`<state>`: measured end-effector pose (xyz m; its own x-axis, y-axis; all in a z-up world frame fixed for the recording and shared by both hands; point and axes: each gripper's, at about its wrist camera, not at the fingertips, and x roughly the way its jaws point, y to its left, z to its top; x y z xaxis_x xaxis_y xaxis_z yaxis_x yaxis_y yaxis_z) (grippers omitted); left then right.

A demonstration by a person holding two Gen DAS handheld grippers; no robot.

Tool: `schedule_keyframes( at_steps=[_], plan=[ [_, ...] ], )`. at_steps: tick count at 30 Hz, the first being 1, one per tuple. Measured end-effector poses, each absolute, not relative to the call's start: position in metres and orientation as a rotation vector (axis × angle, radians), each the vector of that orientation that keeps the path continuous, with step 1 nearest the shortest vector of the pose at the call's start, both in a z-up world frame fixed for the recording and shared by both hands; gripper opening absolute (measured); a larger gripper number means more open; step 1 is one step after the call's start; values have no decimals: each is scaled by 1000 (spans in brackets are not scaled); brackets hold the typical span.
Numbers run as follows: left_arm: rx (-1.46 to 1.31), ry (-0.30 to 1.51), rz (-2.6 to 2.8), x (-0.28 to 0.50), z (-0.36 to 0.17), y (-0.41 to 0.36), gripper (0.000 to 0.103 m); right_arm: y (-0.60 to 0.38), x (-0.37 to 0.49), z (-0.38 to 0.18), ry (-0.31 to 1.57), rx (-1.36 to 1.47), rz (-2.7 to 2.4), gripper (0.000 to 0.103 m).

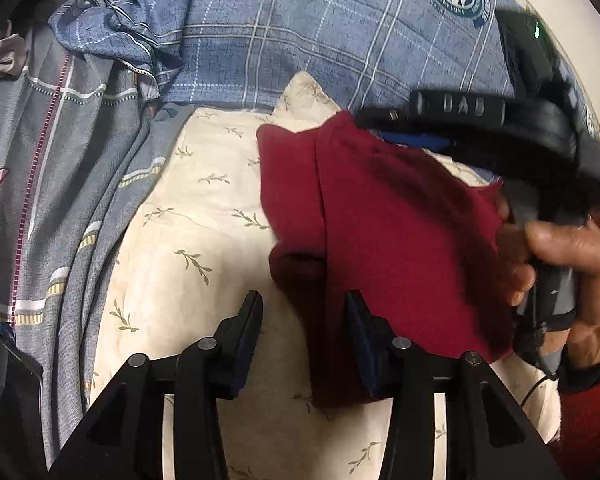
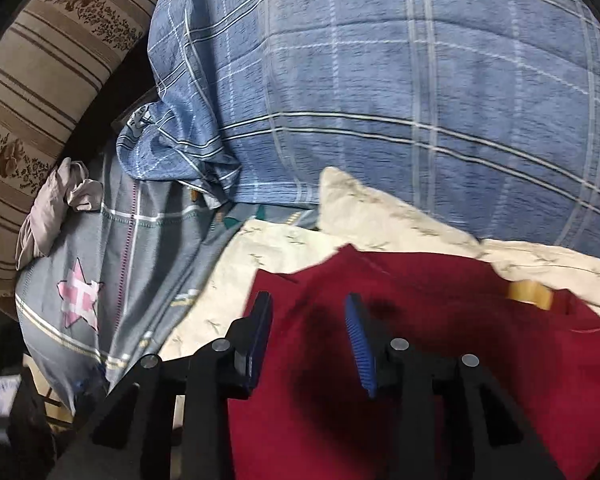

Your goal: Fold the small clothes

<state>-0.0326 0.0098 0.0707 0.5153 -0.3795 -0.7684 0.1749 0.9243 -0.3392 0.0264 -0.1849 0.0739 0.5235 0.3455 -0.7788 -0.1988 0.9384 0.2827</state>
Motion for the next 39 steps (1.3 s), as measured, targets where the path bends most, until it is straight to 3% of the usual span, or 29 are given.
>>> schedule_keyframes(
  at_steps=[4,12,15,18,19,21,23,24,29,35,37,39],
  plan=[
    [-264,962,-317,-30,70,18,54,-192,40,59,986,171,282,38],
    [-281,979,-305,-22,64,16,58,-181,63,35,1046,219,260,41],
    [-275,970,-304,-22,66,14,58,-183,58,46,1037,279,304,57],
    [-269,973,-299,-22,64,14,58,-162,63,39,1085,178,280,60],
    [-272,978,-297,-22,62,15,58,-155,65,34,1102,130,270,59],
    [-285,980,-303,-23,63,17,58,-143,64,27,1083,15,231,44],
    [-291,966,-309,-24,67,20,58,-144,62,29,1063,-2,232,17],
    [-294,961,-307,-24,68,21,58,-150,61,34,1053,49,266,9],
    [-327,949,-296,-21,68,30,58,-151,68,56,1002,107,322,6],
    [-366,956,-267,-18,64,37,58,-146,82,18,1084,150,310,7],
    [-376,954,-272,-18,65,37,60,-160,76,25,1071,240,352,16],
    [-382,944,-277,-18,66,37,64,-178,65,42,1054,303,387,37]
  ],
)
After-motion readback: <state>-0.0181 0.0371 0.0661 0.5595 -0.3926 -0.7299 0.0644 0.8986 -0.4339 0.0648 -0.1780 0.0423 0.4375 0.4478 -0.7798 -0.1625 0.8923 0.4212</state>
